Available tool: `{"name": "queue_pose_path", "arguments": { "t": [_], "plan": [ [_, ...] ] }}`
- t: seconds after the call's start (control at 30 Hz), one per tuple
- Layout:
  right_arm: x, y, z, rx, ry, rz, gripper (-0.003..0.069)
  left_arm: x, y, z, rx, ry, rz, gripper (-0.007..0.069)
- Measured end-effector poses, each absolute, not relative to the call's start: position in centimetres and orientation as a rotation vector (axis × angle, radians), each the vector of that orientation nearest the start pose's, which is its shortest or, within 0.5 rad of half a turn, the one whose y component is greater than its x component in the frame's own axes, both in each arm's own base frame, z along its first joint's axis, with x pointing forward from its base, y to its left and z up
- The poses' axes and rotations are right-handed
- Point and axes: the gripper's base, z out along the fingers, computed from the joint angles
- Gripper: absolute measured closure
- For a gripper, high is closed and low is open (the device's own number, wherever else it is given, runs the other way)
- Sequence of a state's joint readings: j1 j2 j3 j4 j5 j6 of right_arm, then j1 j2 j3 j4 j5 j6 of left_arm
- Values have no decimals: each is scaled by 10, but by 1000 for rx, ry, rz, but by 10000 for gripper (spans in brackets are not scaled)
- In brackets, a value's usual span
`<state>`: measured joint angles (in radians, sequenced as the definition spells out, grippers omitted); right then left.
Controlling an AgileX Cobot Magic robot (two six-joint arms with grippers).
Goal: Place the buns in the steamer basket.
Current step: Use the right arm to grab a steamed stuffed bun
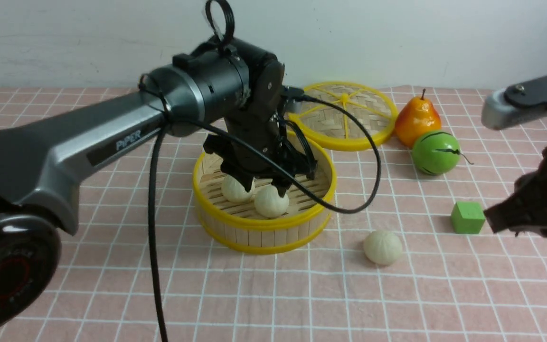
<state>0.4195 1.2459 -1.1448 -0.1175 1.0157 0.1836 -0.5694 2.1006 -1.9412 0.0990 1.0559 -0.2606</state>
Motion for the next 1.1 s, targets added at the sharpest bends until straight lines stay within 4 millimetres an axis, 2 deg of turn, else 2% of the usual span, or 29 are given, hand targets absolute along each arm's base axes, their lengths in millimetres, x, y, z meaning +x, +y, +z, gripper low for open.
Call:
{"name": "queue_pose_path", "arguments": {
  "t": [0.03,0.07,0.17,0.3,0.37,0.4,0.43,0.53,0.57,0.63,0.7,0.73,0.8,0.83,0.9,0.97,1.1],
  "plan": [
    [229,92,346,-350,2561,68,515,395,-243,277,455,2651,-123,186],
    [238,94,347,-357,2561,62,485,388,-238,301,458,2625,-119,187],
    [255,101,347,-378,2565,53,399,368,-222,349,455,2576,-108,187],
    [285,114,337,-405,2586,40,271,322,-191,427,411,2432,-150,211],
    [292,117,331,-409,2598,36,250,313,-185,440,402,2402,-165,221],
    [305,123,320,-418,2608,33,209,290,-171,465,384,2336,-197,247],
    [312,127,311,-422,2622,32,194,275,-161,479,375,2300,-217,270],
    [323,132,297,-428,2637,35,176,251,-146,493,364,2261,-238,310],
    [331,136,283,-431,2657,39,170,231,-133,500,358,2240,-253,353],
    [336,139,273,-432,2672,42,169,214,-123,504,353,2227,-268,388],
    [347,145,249,-434,2708,52,169,187,-106,492,348,2253,-270,468],
    [348,145,247,-435,2712,51,169,185,-105,491,348,2256,-270,473],
    [355,150,229,-434,2737,67,169,163,-92,473,334,2297,-270,533],
    [355,151,228,-434,2736,72,169,163,-91,467,335,2313,-263,537],
    [360,154,216,-429,2747,93,168,147,-81,445,317,2366,-256,570],
    [363,158,205,-432,2760,118,168,135,-74,418,298,2435,-238,585],
    [366,161,190,-470,2788,128,176,115,-62,385,258,2502,-228,587]
  ]
}}
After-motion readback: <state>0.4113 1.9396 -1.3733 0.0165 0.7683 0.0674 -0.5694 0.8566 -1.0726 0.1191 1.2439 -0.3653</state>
